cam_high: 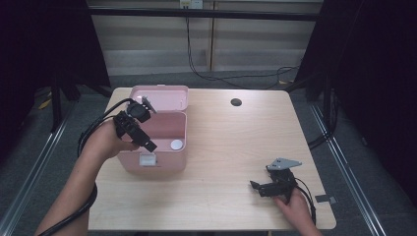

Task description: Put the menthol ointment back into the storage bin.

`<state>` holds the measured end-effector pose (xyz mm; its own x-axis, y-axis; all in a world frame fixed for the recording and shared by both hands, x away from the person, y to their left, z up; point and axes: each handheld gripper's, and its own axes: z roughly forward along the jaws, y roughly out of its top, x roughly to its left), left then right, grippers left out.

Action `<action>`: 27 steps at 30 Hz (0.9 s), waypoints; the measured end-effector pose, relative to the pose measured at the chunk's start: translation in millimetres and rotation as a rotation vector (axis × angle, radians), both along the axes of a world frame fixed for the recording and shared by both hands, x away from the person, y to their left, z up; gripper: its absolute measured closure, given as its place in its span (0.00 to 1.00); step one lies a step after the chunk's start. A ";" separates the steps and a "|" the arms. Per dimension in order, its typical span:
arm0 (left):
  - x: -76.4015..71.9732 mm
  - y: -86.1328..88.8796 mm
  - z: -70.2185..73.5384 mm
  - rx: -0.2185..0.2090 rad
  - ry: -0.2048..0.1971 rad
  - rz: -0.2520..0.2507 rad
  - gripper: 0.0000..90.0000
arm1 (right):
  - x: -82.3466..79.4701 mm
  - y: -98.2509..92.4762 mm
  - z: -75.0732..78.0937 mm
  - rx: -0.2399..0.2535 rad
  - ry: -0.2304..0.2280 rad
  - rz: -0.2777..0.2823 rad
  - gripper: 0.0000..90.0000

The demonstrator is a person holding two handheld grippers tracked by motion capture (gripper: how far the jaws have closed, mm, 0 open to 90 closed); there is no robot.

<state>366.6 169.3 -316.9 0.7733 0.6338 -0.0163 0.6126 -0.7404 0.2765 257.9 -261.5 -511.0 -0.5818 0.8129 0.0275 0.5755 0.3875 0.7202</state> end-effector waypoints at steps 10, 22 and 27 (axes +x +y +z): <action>-12.9 18.6 -7.7 -0.016 -0.008 0.016 0.22 | -0.1 0.0 0.0 0.000 0.001 -0.001 0.13; -29.3 38.6 -14.6 -0.028 -0.017 0.026 0.22 | -0.1 -0.1 0.1 -0.001 0.002 0.000 0.13; -35.4 45.2 -23.7 -0.045 -0.014 0.023 0.22 | -0.3 0.0 0.2 -0.001 0.005 -0.002 0.13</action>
